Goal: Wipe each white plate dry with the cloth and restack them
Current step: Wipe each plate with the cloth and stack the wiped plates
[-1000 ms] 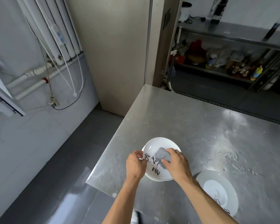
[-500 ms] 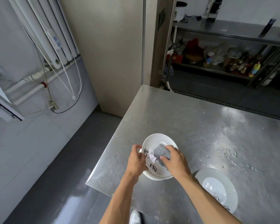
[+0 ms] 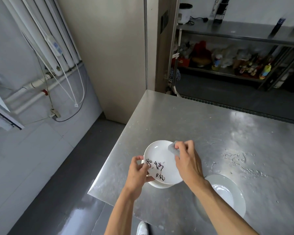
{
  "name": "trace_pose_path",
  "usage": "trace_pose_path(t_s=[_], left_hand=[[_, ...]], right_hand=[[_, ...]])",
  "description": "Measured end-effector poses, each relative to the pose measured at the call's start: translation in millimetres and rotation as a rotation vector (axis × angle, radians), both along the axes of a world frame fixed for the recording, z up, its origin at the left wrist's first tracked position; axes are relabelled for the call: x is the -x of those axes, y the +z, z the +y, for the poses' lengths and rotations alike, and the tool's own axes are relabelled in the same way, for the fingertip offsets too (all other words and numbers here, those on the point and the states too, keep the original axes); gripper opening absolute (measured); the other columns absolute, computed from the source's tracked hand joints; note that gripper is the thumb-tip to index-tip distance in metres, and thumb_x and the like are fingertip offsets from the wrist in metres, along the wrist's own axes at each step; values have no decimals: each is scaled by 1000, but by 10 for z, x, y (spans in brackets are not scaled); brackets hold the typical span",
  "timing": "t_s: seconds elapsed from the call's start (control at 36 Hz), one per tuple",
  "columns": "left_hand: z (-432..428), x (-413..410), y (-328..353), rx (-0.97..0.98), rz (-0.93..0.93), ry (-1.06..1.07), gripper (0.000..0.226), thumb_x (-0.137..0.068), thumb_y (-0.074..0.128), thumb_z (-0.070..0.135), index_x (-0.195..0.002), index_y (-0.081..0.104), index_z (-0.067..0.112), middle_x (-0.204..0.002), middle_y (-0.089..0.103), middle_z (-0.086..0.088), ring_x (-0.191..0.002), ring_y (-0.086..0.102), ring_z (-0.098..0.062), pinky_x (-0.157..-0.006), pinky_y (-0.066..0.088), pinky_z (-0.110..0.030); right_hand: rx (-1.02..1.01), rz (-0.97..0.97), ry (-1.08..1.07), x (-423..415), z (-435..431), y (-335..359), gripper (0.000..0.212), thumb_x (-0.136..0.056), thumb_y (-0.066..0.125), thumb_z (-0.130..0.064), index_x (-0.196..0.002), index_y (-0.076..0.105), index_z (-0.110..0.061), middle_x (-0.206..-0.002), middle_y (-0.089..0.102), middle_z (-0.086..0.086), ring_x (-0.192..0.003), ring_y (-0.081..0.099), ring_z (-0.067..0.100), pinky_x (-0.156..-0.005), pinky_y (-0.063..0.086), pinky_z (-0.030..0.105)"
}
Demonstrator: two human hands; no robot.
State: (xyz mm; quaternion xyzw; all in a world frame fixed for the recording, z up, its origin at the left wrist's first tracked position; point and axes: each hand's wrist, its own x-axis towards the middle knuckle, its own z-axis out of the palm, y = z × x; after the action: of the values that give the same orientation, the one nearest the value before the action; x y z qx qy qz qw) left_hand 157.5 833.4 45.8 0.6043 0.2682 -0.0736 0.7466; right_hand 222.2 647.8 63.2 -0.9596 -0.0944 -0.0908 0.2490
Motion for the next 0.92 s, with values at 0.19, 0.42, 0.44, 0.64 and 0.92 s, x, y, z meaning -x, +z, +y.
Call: trace_pose_path(t_s=[0.19,0.42,0.44,0.64,0.92], left_hand=[[-75,-22,114,44,-117,60,21,-103,50,1,-121,49,10,-100,77,-21,-90,78,-33,-70,63,-38],[-7,13,162,51,-138,108,22,-100,51,1,-120,51,11,-99,78,-19,-88,78,-34,-70,63,-38],[-9,24,173,47,-148,93,22,-100,51,1,-119,52,12,-100,78,-20,-89,78,-34,-70,63,-38],[-57,86,227,24,-190,-3,21,-103,49,-2,-120,50,10,-100,77,-22,-89,77,-33,-71,63,-38],[-75,166,251,29,-209,60,21,-103,56,3,-115,58,20,-103,75,-26,-97,75,-43,-78,64,-53]], right_hand=[[-57,-55,320,-6,9,91,19,-86,73,-43,-97,72,-27,-104,52,-4,-79,58,17,-77,51,33],[64,-30,395,-24,-62,206,37,-77,74,-48,-110,74,-31,-126,65,0,-122,57,21,-112,37,39],[73,-40,405,-19,-58,229,33,-76,76,-47,-103,75,-29,-116,67,-3,-113,61,21,-105,42,36],[150,-40,386,42,-17,306,21,-77,74,-31,-75,58,-18,-87,61,-2,-82,59,24,-78,51,35],[-39,-8,132,34,-78,414,18,-91,71,-17,-108,67,-14,-99,61,7,-91,60,31,-73,52,41]])
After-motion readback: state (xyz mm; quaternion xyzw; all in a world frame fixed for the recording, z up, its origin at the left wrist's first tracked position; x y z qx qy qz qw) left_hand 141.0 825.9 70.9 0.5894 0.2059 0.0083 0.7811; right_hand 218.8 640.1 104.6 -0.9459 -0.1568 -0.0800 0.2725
